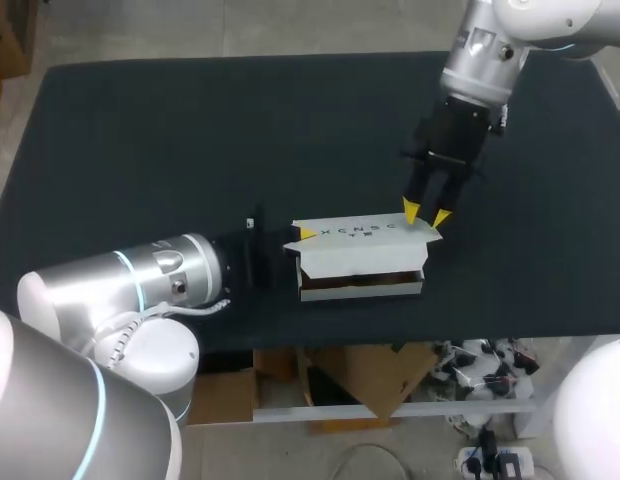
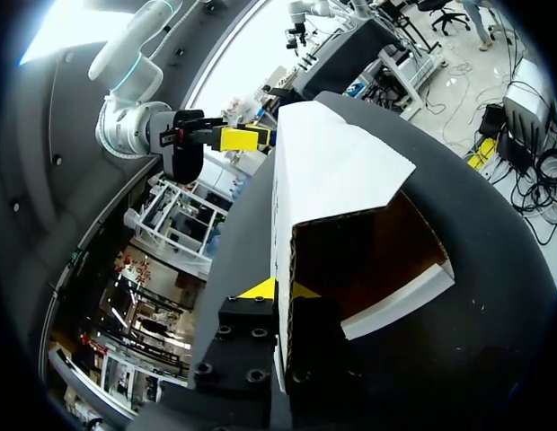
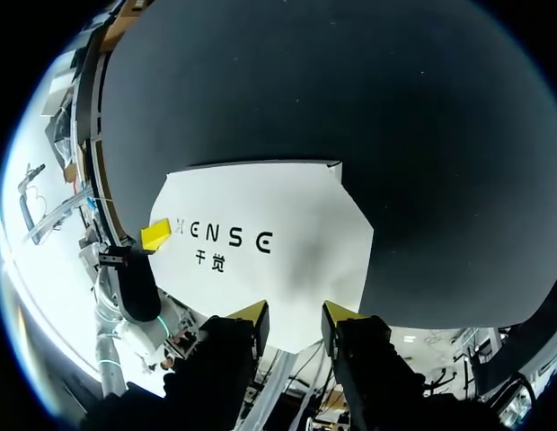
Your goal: Assemble the packaging by folding the flat box into shape, placing the metal phone stand inside, and closing the box properly
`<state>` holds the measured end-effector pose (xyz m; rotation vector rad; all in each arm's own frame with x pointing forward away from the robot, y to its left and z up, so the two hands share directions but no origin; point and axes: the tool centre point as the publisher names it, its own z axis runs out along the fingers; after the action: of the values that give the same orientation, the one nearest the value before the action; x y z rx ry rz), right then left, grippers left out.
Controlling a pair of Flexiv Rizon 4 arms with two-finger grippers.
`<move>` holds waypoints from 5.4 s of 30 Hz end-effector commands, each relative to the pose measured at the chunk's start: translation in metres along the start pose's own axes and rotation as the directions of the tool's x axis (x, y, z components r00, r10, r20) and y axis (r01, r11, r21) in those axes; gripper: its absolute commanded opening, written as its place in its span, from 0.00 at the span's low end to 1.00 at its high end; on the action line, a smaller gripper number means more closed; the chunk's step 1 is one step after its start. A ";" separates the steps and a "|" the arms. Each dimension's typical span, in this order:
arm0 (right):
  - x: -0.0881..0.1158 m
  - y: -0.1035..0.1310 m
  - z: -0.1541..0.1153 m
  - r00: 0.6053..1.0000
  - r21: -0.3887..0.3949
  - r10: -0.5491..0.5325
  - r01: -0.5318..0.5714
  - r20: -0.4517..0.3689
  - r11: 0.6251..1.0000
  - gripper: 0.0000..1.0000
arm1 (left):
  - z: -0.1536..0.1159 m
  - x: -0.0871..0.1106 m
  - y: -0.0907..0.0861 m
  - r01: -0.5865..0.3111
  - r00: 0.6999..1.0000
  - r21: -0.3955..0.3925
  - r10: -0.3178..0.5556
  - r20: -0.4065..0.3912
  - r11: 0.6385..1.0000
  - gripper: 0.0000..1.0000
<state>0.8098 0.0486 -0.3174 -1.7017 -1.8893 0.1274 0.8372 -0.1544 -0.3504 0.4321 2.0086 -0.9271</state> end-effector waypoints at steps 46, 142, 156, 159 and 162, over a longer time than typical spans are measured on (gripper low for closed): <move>-0.005 -0.005 0.015 0.999 -0.031 -0.032 0.032 -0.011 0.999 0.36 | -0.055 0.007 0.004 -0.003 0.996 -0.075 0.009 0.090 0.997 0.38; -0.015 -0.008 0.025 0.999 -0.065 -0.041 0.039 -0.031 0.997 0.34 | -0.103 -0.105 -0.007 0.796 0.231 -0.599 -0.957 0.176 0.083 1.00; -0.016 -0.006 0.027 0.999 -0.065 -0.040 0.037 -0.036 0.997 0.33 | -0.086 -0.111 -0.014 0.712 -0.102 -0.603 -0.903 0.418 -0.359 1.00; -0.016 -0.006 0.028 0.998 -0.066 -0.040 0.038 -0.037 0.997 0.33 | -0.084 -0.111 -0.012 0.678 -0.134 -0.615 -0.890 0.436 -0.403 1.00; -0.016 -0.006 0.028 0.998 -0.069 -0.041 0.038 -0.038 0.997 0.32 | -0.079 -0.110 -0.012 0.628 -0.159 -0.635 -0.873 0.461 -0.450 1.00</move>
<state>0.7933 0.0410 -0.3420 -1.6954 -1.9154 0.0200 0.8416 -0.0918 -0.2288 -2.0443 2.2937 -0.9459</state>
